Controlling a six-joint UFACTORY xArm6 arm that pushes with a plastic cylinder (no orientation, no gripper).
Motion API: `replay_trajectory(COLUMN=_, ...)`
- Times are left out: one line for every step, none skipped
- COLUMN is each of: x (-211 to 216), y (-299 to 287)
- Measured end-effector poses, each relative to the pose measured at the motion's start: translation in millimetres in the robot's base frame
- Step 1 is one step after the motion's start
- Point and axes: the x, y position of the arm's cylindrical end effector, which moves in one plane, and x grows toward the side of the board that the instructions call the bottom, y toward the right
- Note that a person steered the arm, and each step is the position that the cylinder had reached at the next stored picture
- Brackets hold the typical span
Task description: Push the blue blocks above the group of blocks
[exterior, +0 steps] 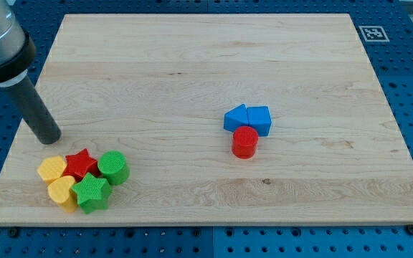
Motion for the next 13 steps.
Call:
replay_trajectory(x=0.0, y=0.0)
replay_trajectory(x=-24.8, y=0.0)
replay_trajectory(x=-70.7, y=37.3)
replay_trajectory(x=-72.5, y=154.7)
replay_trajectory(x=-72.5, y=282.2)
replay_trajectory(x=-72.3, y=374.6)
replay_trajectory(x=-56.1, y=439.8)
replay_trajectory(x=-30.0, y=440.5)
replay_trajectory(x=-24.8, y=390.6)
replay_trajectory(x=-24.9, y=306.3)
replay_trajectory(x=-24.9, y=234.3)
replay_trajectory(x=-24.9, y=180.7)
replay_trajectory(x=-24.9, y=167.9)
